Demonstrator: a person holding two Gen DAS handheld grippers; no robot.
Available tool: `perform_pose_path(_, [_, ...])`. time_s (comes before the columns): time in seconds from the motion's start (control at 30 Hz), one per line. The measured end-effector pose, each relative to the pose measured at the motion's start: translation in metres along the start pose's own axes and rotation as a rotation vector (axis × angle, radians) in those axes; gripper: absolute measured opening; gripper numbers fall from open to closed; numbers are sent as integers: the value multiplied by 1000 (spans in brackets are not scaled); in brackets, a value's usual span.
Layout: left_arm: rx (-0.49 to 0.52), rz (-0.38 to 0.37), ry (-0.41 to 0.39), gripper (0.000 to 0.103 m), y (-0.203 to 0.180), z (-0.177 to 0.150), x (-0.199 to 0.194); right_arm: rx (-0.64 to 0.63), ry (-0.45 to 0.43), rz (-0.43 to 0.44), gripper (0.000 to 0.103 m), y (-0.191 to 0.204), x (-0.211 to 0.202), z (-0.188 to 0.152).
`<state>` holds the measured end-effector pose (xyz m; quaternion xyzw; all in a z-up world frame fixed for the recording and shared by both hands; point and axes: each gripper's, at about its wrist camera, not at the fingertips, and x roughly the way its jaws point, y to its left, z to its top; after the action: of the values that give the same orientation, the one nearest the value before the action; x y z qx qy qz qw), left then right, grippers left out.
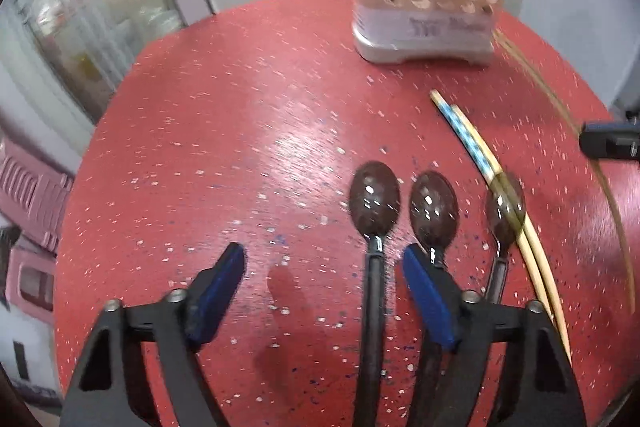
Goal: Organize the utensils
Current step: 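Lift the chopstick and spoon with both tools and carry them over the beige holder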
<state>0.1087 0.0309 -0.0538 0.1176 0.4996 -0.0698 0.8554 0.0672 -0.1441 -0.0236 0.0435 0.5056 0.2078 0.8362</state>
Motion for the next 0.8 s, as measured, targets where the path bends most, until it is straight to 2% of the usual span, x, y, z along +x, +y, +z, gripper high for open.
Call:
perform_pose_path(0.17, [15, -50, 43, 96, -2, 5, 6, -2, -7, 6, 6, -1, -4, -1])
perform_pose_path(0.27, [-12, -148, 79, 80, 2, 8, 11, -2, -11, 12, 6, -1, -6, 0])
perform_pose_path(0.3, [-9, -151, 80, 71, 2, 10, 11, -2, -13, 14, 6, -1, -7, 0])
perform_pose_path(0.33, [5, -159, 79, 47, 1, 11, 11, -1, -14, 17, 6, -1, -7, 0])
perform_pose_path(0.37, [17, -171, 81, 36, 0, 13, 11, -1, -16, 19, 6, -1, -8, 0])
perform_pose_path(0.43, [12, -174, 86, 36, -1, 15, 12, -2, -19, 21, 6, -1, -9, 0])
perform_pose_path(0.53, [-14, -174, 52, 36, -2, 9, 5, 1, -31, 24, 6, -2, -14, 0])
perform_pose_path(0.8, [-172, -187, -135, 36, 7, 6, -44, 16, -90, 32, 6, -7, -36, 10])
